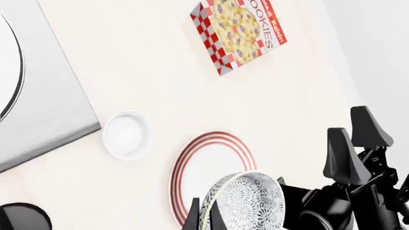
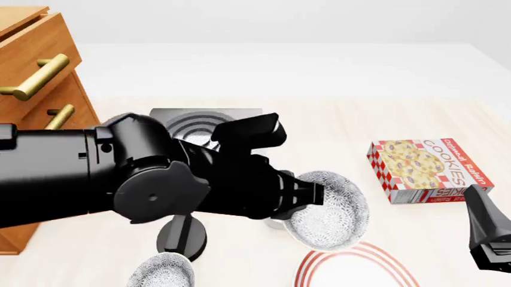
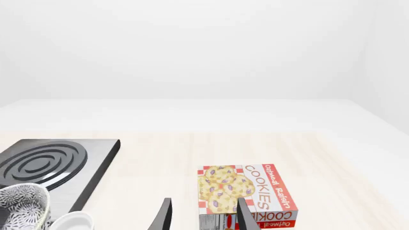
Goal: Pick the akita bowl on the wooden cabinet and place it on the plate.
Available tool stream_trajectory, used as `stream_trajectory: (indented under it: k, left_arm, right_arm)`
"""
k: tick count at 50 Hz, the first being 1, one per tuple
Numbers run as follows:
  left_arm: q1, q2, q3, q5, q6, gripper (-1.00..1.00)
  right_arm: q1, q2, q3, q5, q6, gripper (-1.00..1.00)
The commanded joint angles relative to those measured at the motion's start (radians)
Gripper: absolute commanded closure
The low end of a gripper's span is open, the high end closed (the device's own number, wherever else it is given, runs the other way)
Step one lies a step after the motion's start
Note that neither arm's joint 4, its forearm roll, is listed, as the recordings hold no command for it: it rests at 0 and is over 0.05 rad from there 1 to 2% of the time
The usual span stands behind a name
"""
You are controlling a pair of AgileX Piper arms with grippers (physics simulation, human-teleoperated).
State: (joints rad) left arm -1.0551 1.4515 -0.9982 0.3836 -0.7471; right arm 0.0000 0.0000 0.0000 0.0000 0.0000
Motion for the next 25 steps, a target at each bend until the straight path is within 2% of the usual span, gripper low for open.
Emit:
stream_trajectory:
  k: [1,25]
  left_arm:
    - [-0.012,0.045,-0.020,-0.020,-0.010,1.00]
    - [-0.041,0.136,-0.028,-0.076,-0.051,1.00]
  right_arm:
    - [0.000,0.000,0.000,0.000,0.000,-1.00]
    - [0.000,0.000,0.000,0.000,0.000,-1.00]
